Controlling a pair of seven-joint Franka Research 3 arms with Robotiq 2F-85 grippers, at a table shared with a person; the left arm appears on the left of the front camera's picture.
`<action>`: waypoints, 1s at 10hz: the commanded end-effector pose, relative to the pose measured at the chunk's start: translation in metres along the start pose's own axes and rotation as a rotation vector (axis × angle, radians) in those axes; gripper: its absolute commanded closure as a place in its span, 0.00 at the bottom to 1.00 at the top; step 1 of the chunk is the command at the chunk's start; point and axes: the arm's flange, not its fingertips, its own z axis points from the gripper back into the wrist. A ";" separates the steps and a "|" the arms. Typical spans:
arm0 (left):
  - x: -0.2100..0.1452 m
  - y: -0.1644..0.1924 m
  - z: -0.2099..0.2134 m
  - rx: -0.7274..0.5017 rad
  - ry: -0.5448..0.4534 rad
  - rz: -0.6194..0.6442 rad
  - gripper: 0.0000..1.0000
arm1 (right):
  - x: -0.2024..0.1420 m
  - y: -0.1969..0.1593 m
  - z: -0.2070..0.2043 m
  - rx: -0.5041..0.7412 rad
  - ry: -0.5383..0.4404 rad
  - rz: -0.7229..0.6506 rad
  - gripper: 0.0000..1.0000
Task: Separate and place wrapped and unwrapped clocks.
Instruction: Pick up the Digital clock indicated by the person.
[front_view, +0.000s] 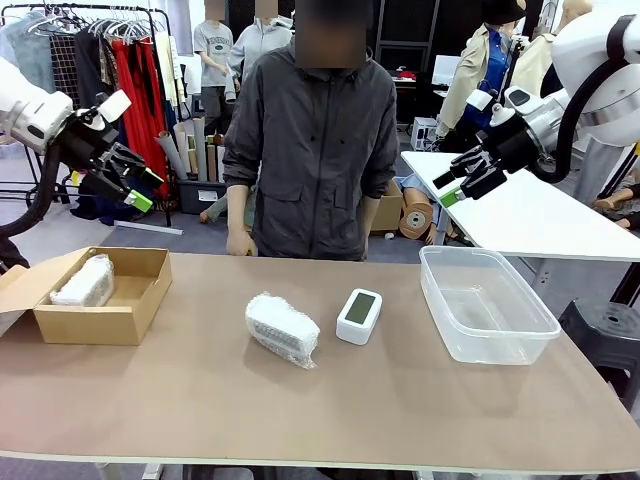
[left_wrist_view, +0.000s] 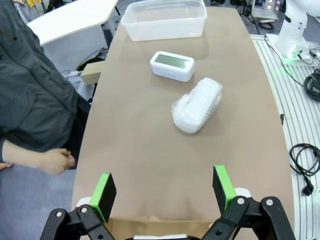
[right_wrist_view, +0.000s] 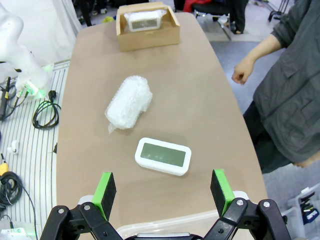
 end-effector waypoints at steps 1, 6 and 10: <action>0.000 0.000 0.000 0.005 -0.005 0.002 0.00 | 0.002 0.000 0.001 -0.005 0.000 0.004 0.00; 0.000 0.000 0.000 0.005 -0.005 0.002 0.00 | 0.002 0.000 0.001 -0.005 0.000 0.004 0.00; 0.000 0.000 0.000 0.005 -0.005 0.002 0.00 | 0.002 0.000 0.001 -0.005 0.000 0.004 0.00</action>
